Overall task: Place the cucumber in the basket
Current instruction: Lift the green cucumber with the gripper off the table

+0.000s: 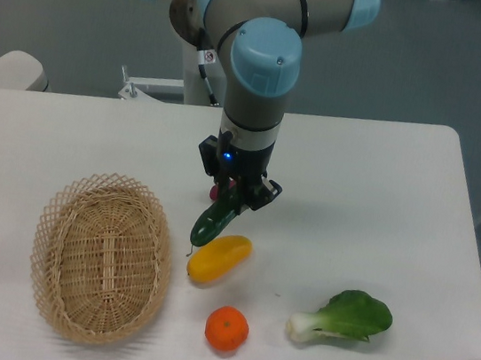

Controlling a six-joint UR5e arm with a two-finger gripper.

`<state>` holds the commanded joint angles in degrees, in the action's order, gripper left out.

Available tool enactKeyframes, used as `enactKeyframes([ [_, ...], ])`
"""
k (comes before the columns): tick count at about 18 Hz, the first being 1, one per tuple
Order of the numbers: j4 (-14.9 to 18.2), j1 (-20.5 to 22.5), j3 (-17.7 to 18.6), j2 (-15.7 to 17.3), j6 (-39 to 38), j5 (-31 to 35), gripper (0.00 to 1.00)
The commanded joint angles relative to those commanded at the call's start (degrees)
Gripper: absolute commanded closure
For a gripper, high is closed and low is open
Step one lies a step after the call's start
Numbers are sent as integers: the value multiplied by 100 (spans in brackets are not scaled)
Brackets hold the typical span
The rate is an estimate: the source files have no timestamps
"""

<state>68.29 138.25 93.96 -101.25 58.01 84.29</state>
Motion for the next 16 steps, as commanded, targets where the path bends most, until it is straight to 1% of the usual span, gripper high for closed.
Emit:
enactKeyframes([
  [2,0,9,-1,-9,35,9,84],
  [4,-17,18,-62,-18,44,26,84],
  [5,-9,9,-149,-35,-8,35,84],
  [7,0,-17,-141,-9,-70,35,84],
  [10,-17,-263,-159,9,-420,44,84],
  [12,9,-499,-98,44,-990,53,84],
  [13,0,-710,-45,44,-1419,53,84],
  [14,-26,-886,-10,18,-1815,53,84],
  [16,-52,-1071,-36,-52,-2589,0,84],
])
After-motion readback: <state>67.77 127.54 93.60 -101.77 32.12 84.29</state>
